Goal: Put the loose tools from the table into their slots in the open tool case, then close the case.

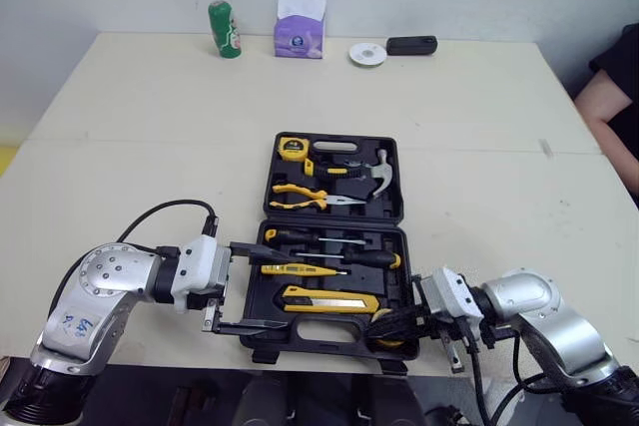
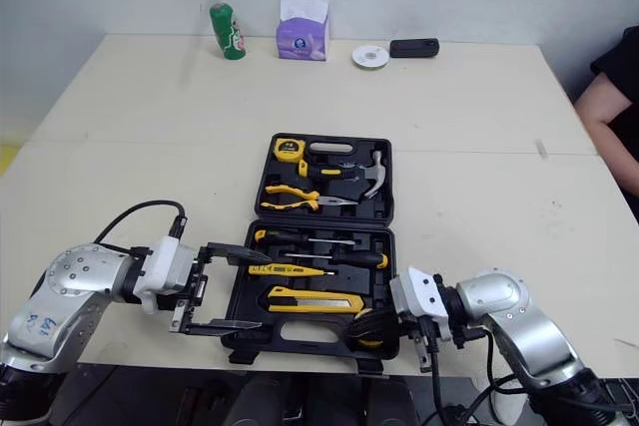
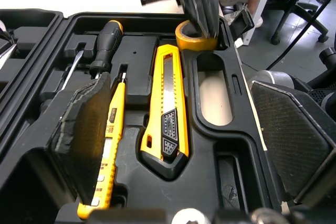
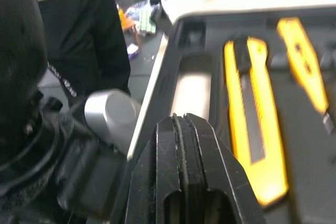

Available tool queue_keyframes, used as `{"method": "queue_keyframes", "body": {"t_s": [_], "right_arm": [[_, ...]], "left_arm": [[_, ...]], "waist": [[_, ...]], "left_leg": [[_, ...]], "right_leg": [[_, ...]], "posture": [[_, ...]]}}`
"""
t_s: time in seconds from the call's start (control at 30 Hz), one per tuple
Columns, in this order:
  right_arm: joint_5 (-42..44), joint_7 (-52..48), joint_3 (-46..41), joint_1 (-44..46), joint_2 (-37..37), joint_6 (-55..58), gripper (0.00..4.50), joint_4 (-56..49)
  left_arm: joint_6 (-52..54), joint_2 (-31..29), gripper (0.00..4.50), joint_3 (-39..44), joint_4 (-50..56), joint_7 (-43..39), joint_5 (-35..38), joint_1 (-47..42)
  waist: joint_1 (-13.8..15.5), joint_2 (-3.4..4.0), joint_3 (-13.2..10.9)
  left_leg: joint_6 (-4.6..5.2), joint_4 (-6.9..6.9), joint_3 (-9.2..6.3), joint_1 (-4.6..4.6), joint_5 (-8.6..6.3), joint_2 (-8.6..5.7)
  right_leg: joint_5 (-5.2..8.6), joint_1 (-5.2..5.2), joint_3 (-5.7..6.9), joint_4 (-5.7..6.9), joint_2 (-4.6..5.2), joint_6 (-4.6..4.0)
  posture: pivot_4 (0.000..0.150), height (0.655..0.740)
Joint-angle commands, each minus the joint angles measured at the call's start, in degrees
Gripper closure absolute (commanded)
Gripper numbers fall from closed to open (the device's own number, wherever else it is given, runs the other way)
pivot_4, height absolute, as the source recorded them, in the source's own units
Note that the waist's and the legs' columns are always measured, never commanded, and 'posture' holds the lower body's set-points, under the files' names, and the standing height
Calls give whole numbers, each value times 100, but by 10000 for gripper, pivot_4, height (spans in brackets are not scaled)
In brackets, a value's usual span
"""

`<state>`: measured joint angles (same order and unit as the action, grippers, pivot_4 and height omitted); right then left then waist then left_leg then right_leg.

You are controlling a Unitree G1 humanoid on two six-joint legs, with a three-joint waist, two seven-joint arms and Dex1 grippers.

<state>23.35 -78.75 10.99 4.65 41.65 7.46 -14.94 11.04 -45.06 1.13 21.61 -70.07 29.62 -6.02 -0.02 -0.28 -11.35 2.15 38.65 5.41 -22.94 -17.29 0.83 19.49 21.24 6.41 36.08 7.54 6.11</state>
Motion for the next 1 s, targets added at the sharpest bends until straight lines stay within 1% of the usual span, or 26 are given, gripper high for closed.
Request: {"method": "queue_keyframes", "body": {"t_s": [0.03, 0.1, 0.17, 0.2, 0.33, 0.43, 0.53, 0.57, 0.63, 0.73, 0.83, 0.87, 1.0], "right_arm": [[-270, -116, 79, -65, -1, -493, 44384, 460], [-372, -273, 180, -160, 90, -709, 44384, 623], [-444, -265, 270, -271, 108, -797, 44384, 720], [-473, -240, 299, -314, 99, -845, 44384, 778], [-735, -99, 406, -366, 67, -1251, 44384, 1177], [-734, 40, 420, -295, 31, -1341, 44384, 1250], [-669, 17, 414, -153, 118, -1304, 44384, 1233], [-628, 5, 402, -120, 142, -1274, 44384, 1220], [-392, -75, 339, -108, 182, -1160, 44384, 1063], [212, 100, -17, -103, 366, -470, 44384, 331], [470, 377, -288, -75, 481, -20, 44384, -203], [565, 472, -488, -56, 539, 86, 44384, -343], [802, 758, -1142, 67, 686, 421, 44384, -497]], "left_arm": [[-41, -20, 0, 90, 161, 47, 38, -24], [-22, -19, 0, 123, 172, 96, 48, -36], [-9, -41, 0, 143, 187, 111, 61, -17], [0, -51, 0, 152, 200, 117, 67, 3], [38, -62, 0, 163, 247, 159, 79, 61], [82, -73, 0, 156, 249, 169, 97, 58], [100, -61, 0, 130, 205, 166, 78, 33], [103, -51, 0, 116, 194, 171, 65, 19], [102, -35, 0, 96, 175, 193, 37, -15], [163, 47, 0, 193, 189, 391, 100, -214], [275, 132, 0, 457, 25, 583, 307, -275], [254, 129, 0, 579, -68, 644, 282, -240], [218, 81, 0, 865, -231, 918, 70, -183]], "waist": [[-1, 0, 0], [2, 0, 0], [5, -7, 4], [6, -10, 7], [3, -31, 22], [0, -59, 41], [-4, -66, 45], [-2, -65, 45], [-1, -63, 44], [21, -51, 37], [21, -38, 29], [17, -31, 24], [-9, -3, 5]], "left_leg": [[0, 0, 0, 2, 0, 0], [0, -2, -1, 18, 0, 0], [0, -27, 0, 77, -6, 0], [-1, -38, 0, 90, -12, 0], [-8, -48, -5, 92, -16, 1], [-8, -47, -5, 96, -16, 1], [-14, -49, -6, 116, -20, 3], [-23, -56, -6, 141, -30, 4], [-35, -61, -7, 176, -53, 9], [-45, -61, -8, 170, -63, 9], [-39, -59, -9, 156, -61, 6], [-20, -60, -9, 156, -50, 7], [-19, -64, -6, 155, -49, 11]], "right_leg": [[0, -1, 0, 0, 0, 0], [0, -19, 0, -3, 0, 0], [0, -77, 2, -25, 2, 0], [0, -88, 0, -32, 3, 0], [1, -87, 1, -38, 3, -1], [1, -91, 0, -39, 3, -1], [1, -112, -1, -43, 4, -1], [2, -136, -2, -50, 4, -3], [5, -169, -1, -60, 4, -9], [5, -166, -3, -64, 6, -9], [5, -154, -5, -65, 13, -8], [5, -153, -4, -65, 12, -8], [7, -147, -3, -64, 4, -11]], "posture": [[1500, 7400], [1500, 7400], [1500, 7400], [1500, 7400], [1500, 7400], [1500, 7400], [1500, 7400], [1500, 7400], [1500, 7400], [1500, 7400], [1500, 7400], [1500, 7400], [1500, 7400]]}}
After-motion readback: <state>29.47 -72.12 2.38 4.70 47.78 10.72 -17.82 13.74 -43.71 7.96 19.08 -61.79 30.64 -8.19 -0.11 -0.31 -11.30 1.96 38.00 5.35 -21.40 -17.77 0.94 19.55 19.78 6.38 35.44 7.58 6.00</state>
